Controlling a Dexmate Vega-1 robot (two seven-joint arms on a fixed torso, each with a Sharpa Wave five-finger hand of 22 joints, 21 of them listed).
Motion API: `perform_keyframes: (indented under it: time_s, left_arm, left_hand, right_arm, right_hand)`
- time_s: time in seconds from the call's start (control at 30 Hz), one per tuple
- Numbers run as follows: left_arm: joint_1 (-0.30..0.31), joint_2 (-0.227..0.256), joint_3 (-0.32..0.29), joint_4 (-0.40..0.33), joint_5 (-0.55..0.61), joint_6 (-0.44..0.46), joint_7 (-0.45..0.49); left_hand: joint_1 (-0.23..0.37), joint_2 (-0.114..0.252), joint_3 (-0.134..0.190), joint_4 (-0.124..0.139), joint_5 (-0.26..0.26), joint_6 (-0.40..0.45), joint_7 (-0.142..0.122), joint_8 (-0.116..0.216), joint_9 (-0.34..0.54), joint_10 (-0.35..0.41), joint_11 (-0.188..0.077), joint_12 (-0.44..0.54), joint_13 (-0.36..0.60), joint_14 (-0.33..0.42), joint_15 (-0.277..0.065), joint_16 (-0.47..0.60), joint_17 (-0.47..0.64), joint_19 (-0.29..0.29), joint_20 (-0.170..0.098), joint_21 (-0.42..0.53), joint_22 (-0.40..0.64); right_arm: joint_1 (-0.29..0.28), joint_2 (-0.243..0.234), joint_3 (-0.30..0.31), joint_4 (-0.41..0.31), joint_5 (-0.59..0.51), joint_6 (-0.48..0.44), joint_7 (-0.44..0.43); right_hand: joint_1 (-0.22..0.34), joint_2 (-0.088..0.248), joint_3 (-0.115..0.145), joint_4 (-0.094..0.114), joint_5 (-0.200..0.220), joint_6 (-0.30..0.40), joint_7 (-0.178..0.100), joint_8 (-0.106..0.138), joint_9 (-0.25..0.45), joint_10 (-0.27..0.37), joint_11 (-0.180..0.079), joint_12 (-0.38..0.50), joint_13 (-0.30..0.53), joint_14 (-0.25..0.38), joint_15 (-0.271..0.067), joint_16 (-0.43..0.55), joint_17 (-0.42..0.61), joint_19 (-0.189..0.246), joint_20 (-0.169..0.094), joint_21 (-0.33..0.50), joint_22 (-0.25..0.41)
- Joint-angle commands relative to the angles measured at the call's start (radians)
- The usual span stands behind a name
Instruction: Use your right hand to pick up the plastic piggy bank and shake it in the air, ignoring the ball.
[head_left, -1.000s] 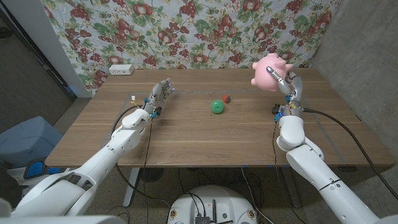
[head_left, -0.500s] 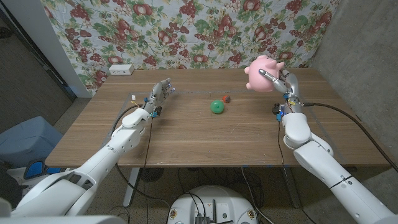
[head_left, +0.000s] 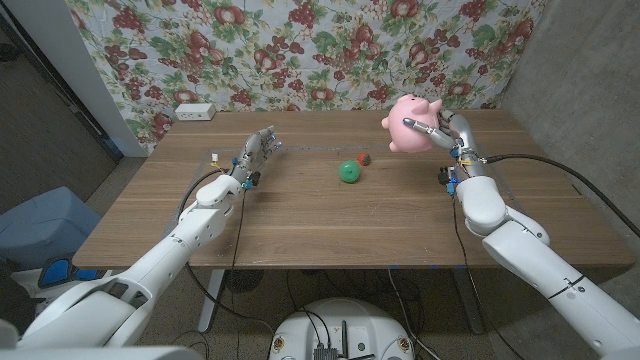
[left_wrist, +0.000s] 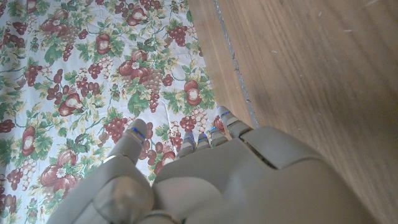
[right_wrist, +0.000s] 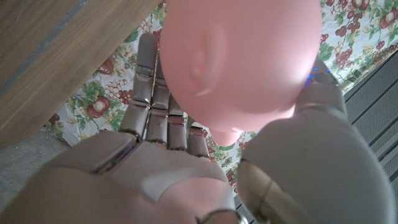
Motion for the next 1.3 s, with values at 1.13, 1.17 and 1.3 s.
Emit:
perform_keyframes:
  time_s: [1.13,1.17,1.3]
  left_arm:
    - [0.003,0.014,0.007,-0.040,0.010,0.021,0.009]
    - [0.003,0.013,0.007,-0.039,0.009,0.021,0.008]
    - [0.000,0.013,0.009,-0.036,0.009,0.023,0.004]
  left_hand:
    - [0.015,0.061,-0.002,0.000,-0.003,0.012,-0.001,0.002,0.005,0.001,0.006,-0.001,0.003,-0.001,0.005,-0.002,0.002,0.011,-0.001,-0.006,0.005]
    - [0.015,0.061,-0.002,0.000,-0.003,0.012,-0.001,0.002,0.005,0.001,0.007,-0.001,0.003,-0.001,0.005,-0.002,0.002,0.011,-0.001,-0.006,0.005]
    - [0.015,0.061,-0.002,0.000,-0.003,0.012,-0.001,0.002,0.005,0.001,0.006,-0.001,0.003,-0.001,0.004,-0.002,0.002,0.011,-0.001,-0.006,0.005]
  right_arm:
    - [0.014,-0.162,-0.095,-0.148,-0.247,-0.198,0.114]
    - [0.016,-0.162,-0.098,-0.150,-0.251,-0.200,0.116]
    - [0.024,-0.171,-0.112,-0.157,-0.272,-0.217,0.134]
  right_hand:
    - [0.119,0.281,0.253,0.002,0.082,0.444,-0.121,0.003,0.209,0.347,-0.334,0.001,0.304,0.328,-0.448,0.028,0.542,-0.113,-0.119,0.003,0.001]
    - [0.120,0.281,0.251,0.002,0.081,0.444,-0.122,0.004,0.210,0.348,-0.334,0.000,0.303,0.330,-0.448,0.026,0.535,-0.114,-0.118,0.003,0.001]
    - [0.119,0.281,0.252,0.002,0.081,0.446,-0.122,0.003,0.207,0.347,-0.332,0.000,0.306,0.329,-0.449,0.026,0.537,-0.114,-0.118,0.003,0.001]
